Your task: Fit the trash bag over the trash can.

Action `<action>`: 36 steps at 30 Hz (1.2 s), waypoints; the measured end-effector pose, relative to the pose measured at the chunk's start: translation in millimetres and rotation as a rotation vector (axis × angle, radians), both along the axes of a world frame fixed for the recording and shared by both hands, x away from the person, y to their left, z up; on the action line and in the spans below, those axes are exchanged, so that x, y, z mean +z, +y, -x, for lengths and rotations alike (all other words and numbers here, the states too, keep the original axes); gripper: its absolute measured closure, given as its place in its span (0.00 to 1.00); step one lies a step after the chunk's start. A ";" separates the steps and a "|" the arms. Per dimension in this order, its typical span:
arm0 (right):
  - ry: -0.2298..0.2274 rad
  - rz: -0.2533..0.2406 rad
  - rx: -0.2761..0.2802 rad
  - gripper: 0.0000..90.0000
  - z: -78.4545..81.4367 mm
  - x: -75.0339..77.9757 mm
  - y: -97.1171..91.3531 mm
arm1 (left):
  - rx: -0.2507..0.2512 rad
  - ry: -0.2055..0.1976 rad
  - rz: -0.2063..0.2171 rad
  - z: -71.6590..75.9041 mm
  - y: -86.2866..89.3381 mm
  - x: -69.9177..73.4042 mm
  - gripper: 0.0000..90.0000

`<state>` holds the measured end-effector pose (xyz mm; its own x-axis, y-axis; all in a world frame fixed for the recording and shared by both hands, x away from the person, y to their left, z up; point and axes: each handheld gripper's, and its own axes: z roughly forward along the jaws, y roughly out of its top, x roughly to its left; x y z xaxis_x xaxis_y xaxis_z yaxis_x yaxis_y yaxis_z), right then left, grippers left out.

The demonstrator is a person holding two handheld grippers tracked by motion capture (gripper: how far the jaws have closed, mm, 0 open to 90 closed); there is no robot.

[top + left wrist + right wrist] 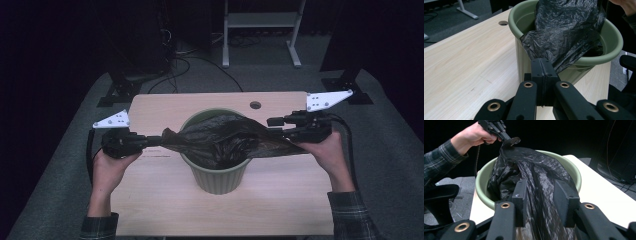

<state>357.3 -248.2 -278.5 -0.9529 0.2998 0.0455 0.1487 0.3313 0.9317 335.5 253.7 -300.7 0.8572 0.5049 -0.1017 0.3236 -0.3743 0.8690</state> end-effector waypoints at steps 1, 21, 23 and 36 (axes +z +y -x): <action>0.001 0.005 0.002 0.71 -0.2 0.1 1.9 | -0.002 -0.001 -0.001 -0.2 -0.3 -0.1 1.00; 0.019 0.047 0.019 1.00 -10.6 -5.2 17.0 | -0.009 0.004 -0.004 -1.4 -1.6 -0.1 1.00; 0.020 0.053 -0.005 1.00 -15.3 -4.3 17.9 | -0.011 0.002 -0.006 -2.2 -1.5 0.4 1.00; 0.063 0.034 -0.137 1.00 -59.3 0.9 25.3 | 0.002 -0.047 0.032 -1.4 -1.9 6.8 0.81</action>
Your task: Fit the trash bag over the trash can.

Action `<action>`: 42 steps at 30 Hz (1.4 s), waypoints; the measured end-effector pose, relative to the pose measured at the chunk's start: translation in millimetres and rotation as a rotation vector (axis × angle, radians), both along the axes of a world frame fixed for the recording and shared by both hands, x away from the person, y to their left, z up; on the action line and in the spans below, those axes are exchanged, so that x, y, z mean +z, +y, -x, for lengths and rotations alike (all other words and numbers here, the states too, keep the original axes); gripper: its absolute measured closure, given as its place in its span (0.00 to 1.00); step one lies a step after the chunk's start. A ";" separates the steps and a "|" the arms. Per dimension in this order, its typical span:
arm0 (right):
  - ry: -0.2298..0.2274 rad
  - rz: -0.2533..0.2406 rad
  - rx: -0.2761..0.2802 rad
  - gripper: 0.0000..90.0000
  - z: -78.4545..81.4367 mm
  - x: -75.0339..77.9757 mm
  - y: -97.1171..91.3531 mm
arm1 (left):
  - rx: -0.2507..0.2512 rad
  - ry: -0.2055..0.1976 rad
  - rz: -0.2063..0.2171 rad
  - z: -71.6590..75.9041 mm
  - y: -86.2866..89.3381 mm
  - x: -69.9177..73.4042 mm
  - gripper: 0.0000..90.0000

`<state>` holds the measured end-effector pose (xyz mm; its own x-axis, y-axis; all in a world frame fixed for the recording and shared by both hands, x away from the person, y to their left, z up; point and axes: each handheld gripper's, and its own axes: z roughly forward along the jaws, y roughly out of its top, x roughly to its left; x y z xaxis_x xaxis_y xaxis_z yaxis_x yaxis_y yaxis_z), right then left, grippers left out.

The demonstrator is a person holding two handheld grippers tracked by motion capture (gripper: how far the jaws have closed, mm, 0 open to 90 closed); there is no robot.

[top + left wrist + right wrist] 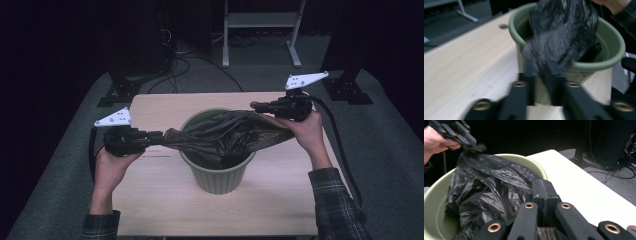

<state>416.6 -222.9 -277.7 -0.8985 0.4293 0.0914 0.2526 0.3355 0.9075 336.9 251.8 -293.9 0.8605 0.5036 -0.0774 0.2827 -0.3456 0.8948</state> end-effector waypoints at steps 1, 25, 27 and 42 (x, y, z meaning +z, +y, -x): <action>-0.001 0.003 0.001 1.00 -0.5 0.2 1.6 | 0.004 -0.013 0.009 1.6 1.2 3.4 0.76; -0.007 -0.001 0.018 1.00 -1.7 5.8 15.0 | -0.160 -0.052 -0.052 -15.4 -98.2 28.2 0.43; -0.010 -0.003 0.016 1.00 -1.9 7.9 15.5 | -0.161 -0.051 -0.062 -16.7 -102.1 25.5 0.42; -0.031 -0.009 0.024 0.85 0.0 9.9 18.0 | -0.107 -0.035 -0.085 -27.1 -91.5 20.5 1.00</action>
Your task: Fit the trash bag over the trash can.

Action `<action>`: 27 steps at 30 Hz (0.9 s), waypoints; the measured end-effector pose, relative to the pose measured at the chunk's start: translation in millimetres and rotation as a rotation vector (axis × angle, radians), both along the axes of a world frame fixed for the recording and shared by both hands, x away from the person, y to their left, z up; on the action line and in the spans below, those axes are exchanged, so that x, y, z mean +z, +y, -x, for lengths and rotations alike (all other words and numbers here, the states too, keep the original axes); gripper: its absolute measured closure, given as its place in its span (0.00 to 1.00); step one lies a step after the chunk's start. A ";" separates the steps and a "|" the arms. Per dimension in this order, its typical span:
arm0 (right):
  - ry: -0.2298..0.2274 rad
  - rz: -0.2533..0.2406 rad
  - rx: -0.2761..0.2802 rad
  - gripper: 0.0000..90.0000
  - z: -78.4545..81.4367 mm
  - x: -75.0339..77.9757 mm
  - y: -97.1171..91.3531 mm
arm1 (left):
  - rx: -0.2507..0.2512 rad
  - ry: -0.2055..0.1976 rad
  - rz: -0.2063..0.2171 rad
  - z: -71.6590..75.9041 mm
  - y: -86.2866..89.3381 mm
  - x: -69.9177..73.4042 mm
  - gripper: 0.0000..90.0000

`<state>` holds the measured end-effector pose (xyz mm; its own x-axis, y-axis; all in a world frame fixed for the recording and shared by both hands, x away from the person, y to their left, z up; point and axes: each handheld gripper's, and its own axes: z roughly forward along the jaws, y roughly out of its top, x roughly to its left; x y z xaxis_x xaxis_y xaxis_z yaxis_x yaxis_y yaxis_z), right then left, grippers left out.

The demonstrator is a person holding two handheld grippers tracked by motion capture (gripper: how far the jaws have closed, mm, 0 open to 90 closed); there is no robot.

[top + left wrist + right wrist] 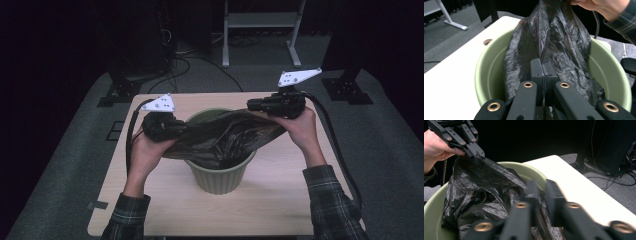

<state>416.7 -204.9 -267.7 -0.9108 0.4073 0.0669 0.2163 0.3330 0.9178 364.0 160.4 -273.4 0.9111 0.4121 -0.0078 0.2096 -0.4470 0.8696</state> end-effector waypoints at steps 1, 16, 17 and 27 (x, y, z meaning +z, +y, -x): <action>0.008 0.000 0.007 0.81 -0.6 -0.5 0.1 | 0.009 0.000 0.006 -0.4 1.6 0.4 1.00; 0.024 0.062 -0.013 0.88 3.9 -15.8 -17.9 | 0.083 -0.004 0.065 -10.4 28.2 7.5 1.00; 0.026 0.066 -0.012 0.92 3.4 -16.5 -19.1 | 0.089 -0.003 0.074 -11.4 30.4 7.5 1.00; 0.030 0.082 -0.042 1.00 -5.5 -23.3 -15.9 | 0.126 -0.001 0.075 -24.3 43.6 3.6 1.00</action>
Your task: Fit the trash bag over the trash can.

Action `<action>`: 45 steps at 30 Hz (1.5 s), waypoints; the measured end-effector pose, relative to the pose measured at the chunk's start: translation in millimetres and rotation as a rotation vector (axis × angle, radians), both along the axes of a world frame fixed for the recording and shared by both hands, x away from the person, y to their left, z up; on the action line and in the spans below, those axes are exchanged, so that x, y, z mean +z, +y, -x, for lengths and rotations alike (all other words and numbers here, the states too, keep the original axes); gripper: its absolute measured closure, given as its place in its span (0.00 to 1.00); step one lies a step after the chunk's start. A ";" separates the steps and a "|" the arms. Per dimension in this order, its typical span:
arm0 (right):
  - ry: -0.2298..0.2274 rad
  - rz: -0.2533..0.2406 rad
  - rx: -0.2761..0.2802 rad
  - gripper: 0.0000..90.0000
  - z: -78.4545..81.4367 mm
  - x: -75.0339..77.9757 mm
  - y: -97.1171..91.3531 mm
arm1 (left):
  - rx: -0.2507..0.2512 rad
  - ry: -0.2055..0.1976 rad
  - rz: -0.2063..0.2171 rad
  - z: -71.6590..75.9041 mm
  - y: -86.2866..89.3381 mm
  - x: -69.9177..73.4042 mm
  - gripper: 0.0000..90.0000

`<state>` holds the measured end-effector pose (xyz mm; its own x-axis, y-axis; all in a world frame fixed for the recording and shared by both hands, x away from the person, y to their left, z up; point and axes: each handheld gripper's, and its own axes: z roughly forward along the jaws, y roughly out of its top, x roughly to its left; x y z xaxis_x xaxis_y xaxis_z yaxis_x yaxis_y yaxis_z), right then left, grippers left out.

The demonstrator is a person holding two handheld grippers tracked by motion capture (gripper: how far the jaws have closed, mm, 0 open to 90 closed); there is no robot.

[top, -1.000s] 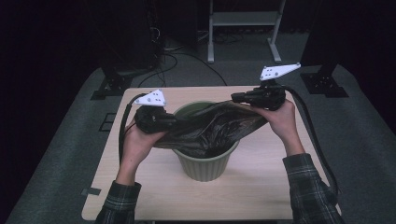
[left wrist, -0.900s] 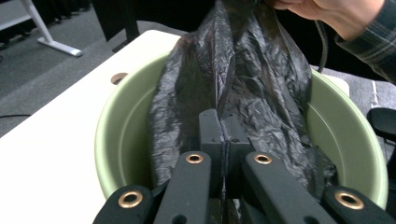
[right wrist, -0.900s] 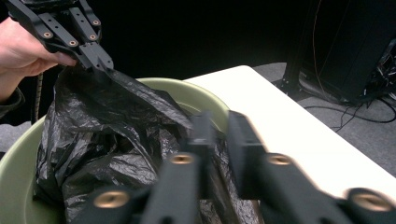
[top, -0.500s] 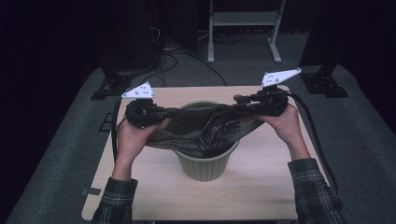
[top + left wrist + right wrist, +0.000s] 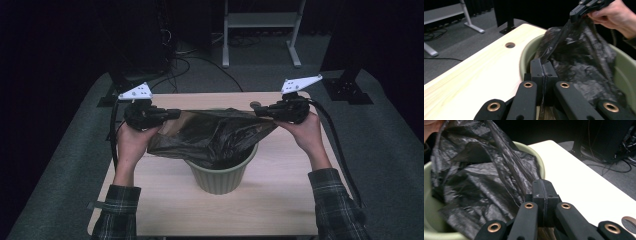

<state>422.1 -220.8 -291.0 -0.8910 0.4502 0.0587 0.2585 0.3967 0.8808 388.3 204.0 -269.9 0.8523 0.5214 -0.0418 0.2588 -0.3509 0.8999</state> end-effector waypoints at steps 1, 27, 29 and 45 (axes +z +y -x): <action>0.001 -0.002 -0.009 1.00 -2.2 -0.7 0.7 | 0.008 0.003 -0.006 -5.7 0.9 -3.4 1.00; 0.119 0.094 -0.156 1.00 -45.1 -64.1 22.4 | 0.076 0.174 -0.125 -49.8 -3.4 -75.7 1.00; 0.132 0.106 -0.156 1.00 -44.5 -71.4 23.0 | 0.070 0.184 -0.125 -49.6 -4.1 -80.7 1.00; 0.000 -0.153 -0.026 0.64 -1.8 -3.9 -5.9 | 0.061 0.165 -0.113 -41.5 -3.7 -73.9 1.00</action>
<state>423.9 -226.7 -294.9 -0.8789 0.4593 0.1288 0.2675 0.2509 0.9303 429.8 200.3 -343.7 0.8053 0.5815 -0.1159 0.4231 -0.4265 0.7994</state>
